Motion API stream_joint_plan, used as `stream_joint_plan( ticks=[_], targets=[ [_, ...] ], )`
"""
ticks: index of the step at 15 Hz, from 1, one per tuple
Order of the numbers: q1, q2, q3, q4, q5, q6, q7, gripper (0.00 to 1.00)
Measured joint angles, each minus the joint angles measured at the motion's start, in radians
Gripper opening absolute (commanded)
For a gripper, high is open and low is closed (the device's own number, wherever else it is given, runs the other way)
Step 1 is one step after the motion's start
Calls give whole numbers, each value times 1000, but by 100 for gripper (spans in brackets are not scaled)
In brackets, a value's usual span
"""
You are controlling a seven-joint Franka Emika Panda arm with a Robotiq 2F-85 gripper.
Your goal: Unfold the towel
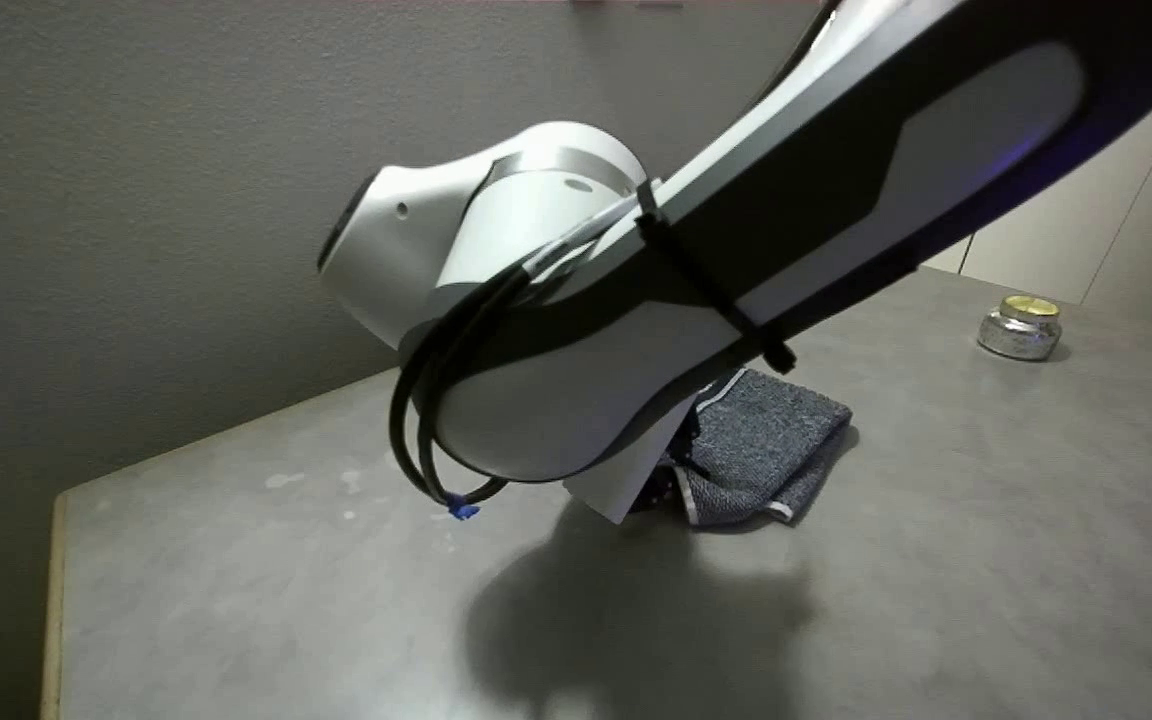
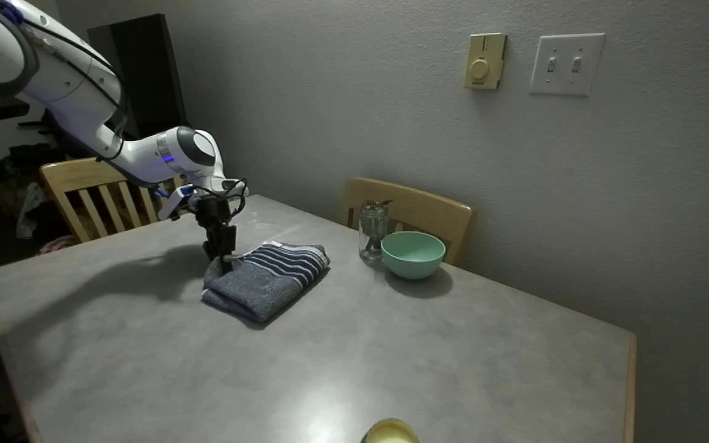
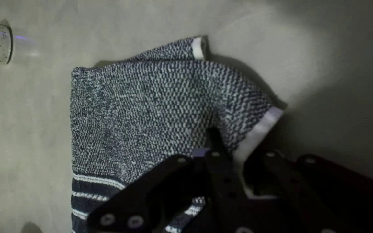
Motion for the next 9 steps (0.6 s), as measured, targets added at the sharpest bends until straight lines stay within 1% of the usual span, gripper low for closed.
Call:
stream_joint_plan(
  ticks=[4,9],
  targets=[
    [-5,1,12,7,26,0,-22,2],
    [-14,1,38,39,51,7,-106,2]
  ],
)
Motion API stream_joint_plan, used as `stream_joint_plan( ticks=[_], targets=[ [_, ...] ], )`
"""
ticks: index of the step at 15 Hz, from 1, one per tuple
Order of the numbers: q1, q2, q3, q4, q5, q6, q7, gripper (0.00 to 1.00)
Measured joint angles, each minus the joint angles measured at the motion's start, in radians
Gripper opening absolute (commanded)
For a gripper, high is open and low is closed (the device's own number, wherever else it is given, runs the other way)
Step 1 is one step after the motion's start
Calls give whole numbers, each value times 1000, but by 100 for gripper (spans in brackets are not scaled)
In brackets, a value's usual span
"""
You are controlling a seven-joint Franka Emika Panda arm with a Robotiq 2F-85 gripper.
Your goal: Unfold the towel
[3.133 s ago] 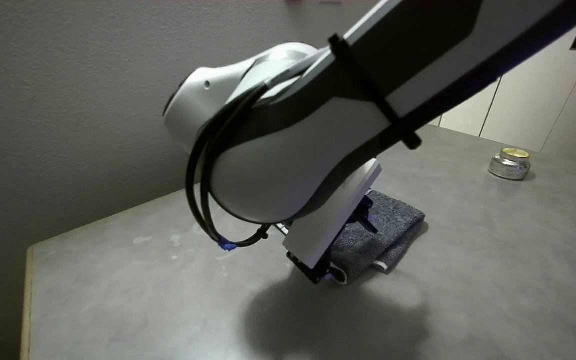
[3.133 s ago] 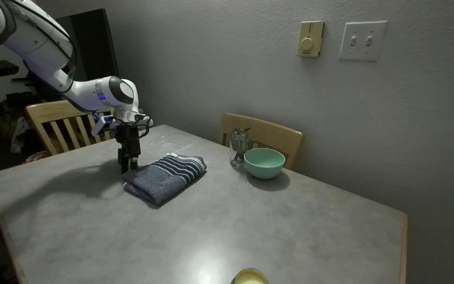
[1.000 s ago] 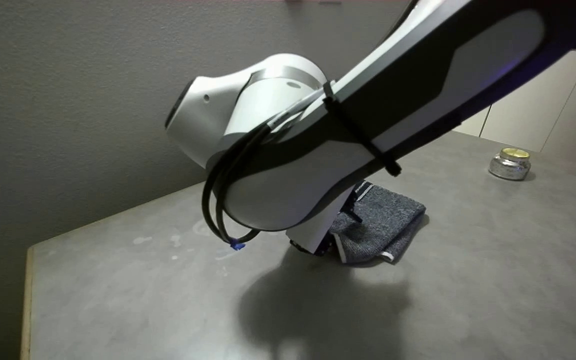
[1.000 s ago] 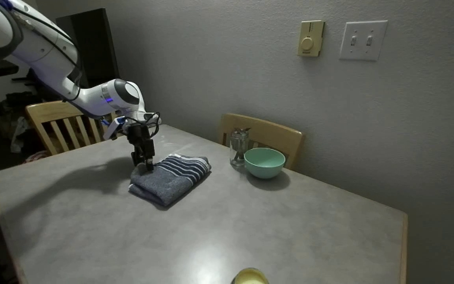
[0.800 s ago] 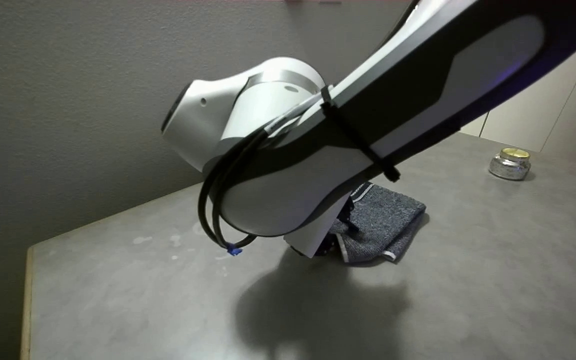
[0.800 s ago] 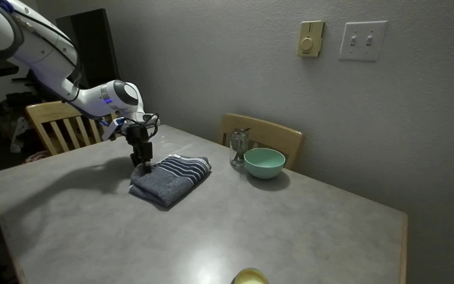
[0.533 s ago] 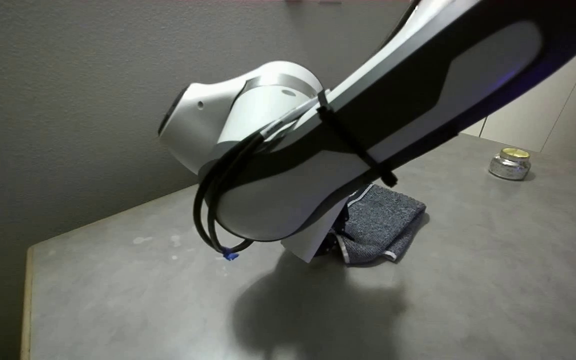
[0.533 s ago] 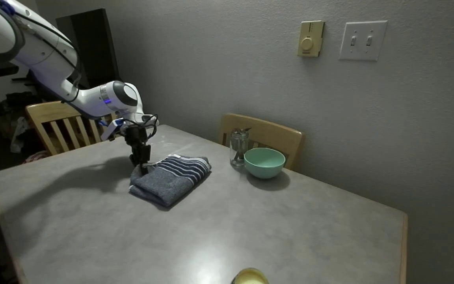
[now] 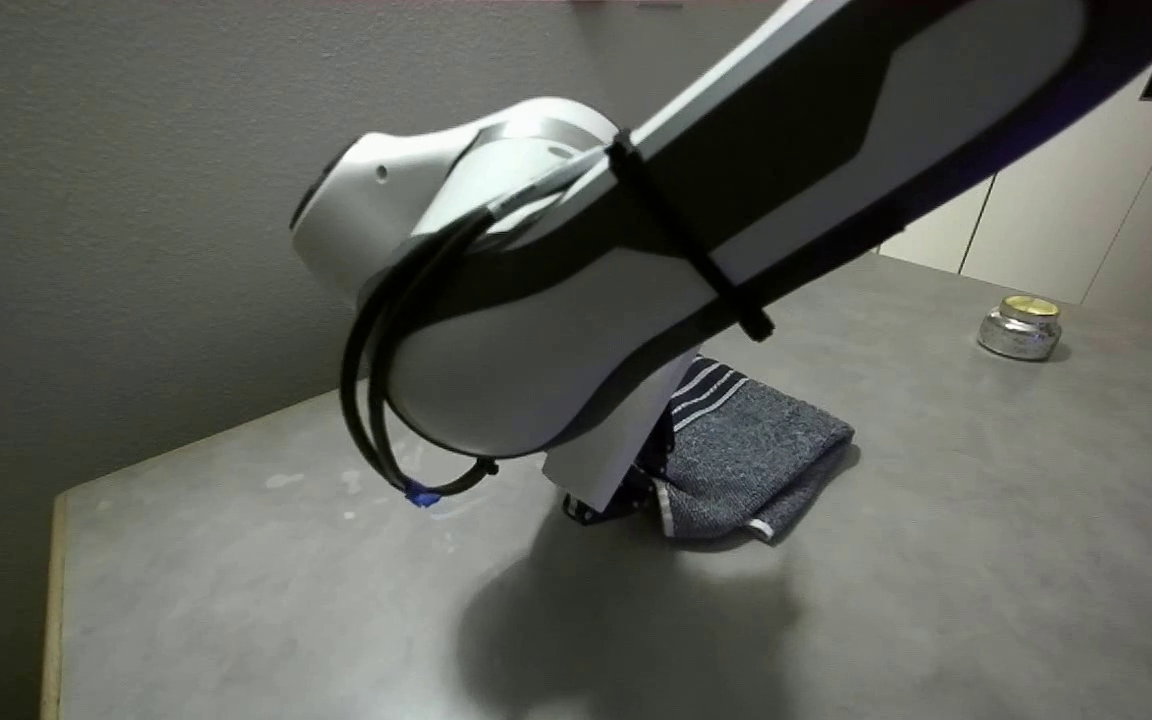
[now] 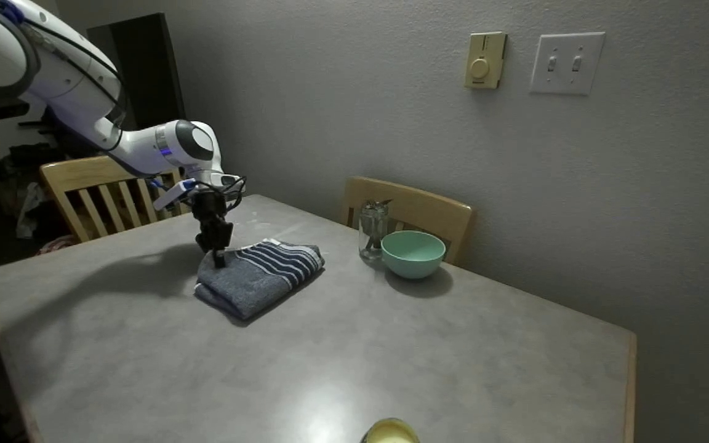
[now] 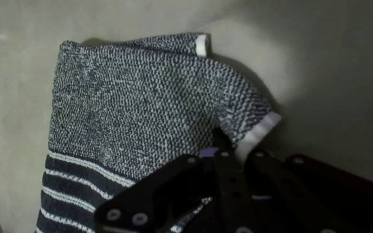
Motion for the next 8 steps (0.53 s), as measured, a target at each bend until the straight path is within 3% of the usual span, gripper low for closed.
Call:
stream_joint_plan(
  ticks=[8],
  targets=[
    [3,5,68,86,1,48,-196,2]
  ],
)
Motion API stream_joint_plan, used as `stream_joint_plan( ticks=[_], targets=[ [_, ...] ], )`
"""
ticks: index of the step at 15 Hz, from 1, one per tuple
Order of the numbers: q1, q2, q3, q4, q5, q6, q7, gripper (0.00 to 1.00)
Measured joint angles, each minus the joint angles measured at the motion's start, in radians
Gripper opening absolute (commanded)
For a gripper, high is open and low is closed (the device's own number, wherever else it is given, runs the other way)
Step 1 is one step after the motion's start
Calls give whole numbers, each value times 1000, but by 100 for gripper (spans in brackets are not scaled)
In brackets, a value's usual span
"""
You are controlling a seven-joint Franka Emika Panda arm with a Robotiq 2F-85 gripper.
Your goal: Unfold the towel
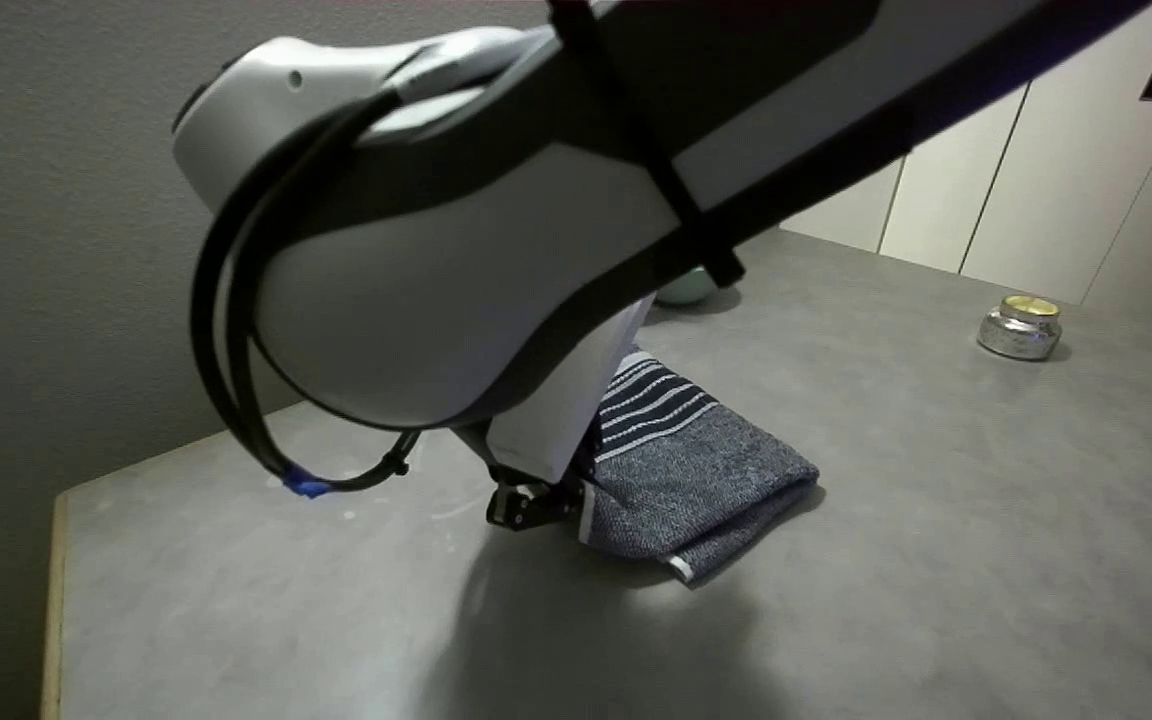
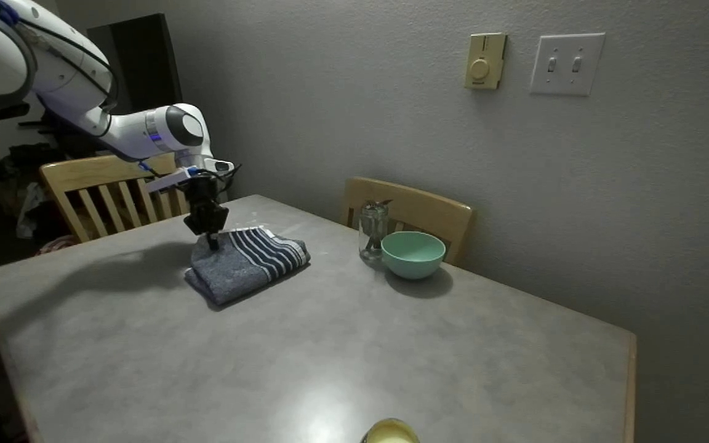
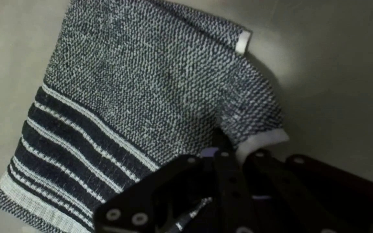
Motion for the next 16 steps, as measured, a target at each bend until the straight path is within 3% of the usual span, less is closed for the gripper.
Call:
stream_joint_plan(
  ticks=[9,16],
  targets=[
    [-14,-41,6,-4,0,-8,-103,2],
    [-56,-206,-15,-153,-17,-38,-116,2]
  ],
)
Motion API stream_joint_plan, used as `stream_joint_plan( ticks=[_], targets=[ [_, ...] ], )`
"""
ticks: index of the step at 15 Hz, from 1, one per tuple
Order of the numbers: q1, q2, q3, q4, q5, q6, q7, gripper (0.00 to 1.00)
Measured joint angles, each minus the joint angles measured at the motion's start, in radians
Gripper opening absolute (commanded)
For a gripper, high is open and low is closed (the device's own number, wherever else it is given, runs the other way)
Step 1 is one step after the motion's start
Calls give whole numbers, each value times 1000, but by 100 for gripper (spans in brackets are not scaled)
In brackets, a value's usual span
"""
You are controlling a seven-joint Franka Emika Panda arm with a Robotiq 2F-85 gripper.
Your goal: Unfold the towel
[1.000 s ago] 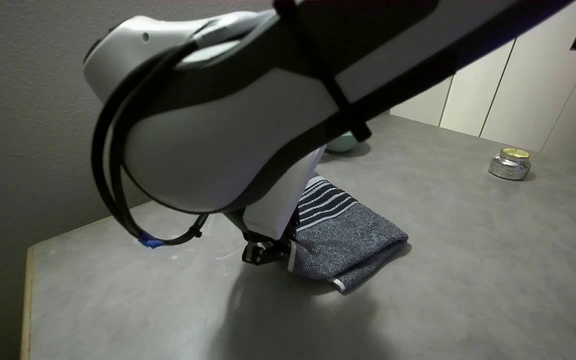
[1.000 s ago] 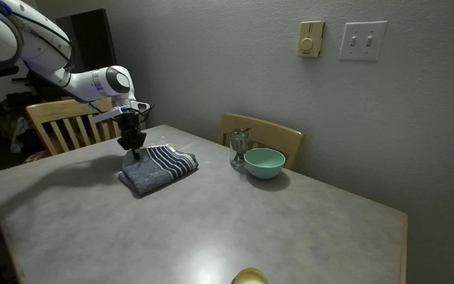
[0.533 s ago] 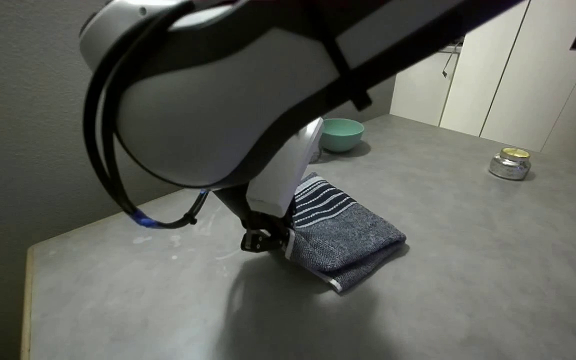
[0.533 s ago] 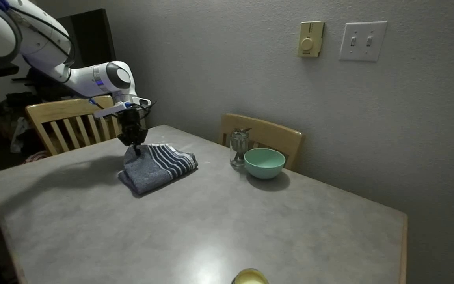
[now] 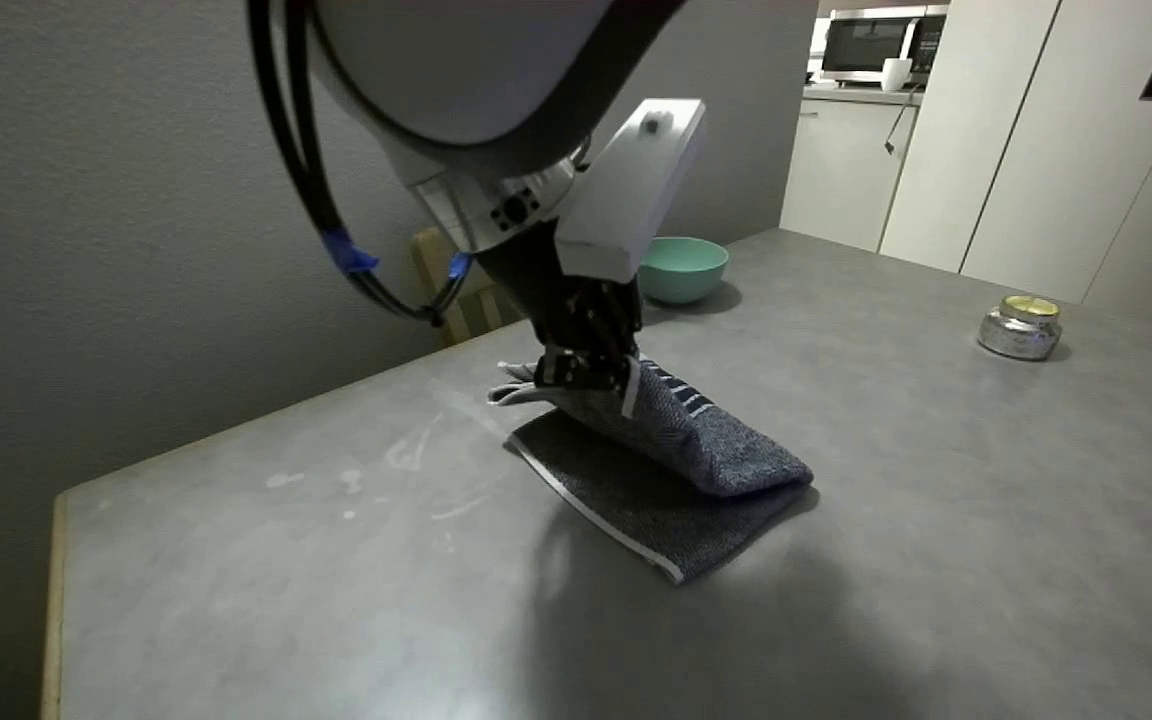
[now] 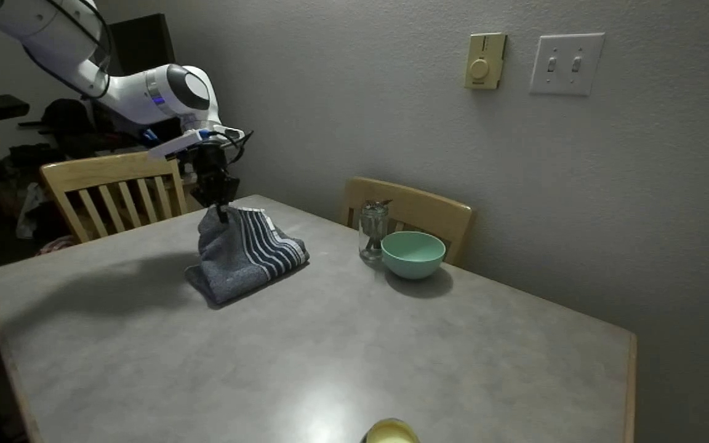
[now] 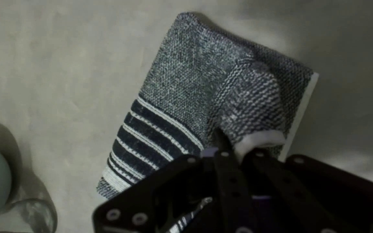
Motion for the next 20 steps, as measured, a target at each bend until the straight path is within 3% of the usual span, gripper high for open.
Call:
stream_joint_plan(
  ticks=[4,8,11,16,18,19,20],
  targets=[
    [-24,-86,-52,-129,-44,-24,36,2],
    [-46,-124,-118,-235,-165,-36,138,2],
    [-69,-124,-146,-276,-223,-43,207,2],
    [-97,-117,-151,-296,-225,-109,335,2],
    [-101,-112,-150,-298,-200,-129,397,9],
    [-102,-110,-150,-299,-184,-139,430,32],
    [-103,-107,-150,-299,-167,-149,468,34]
  ],
)
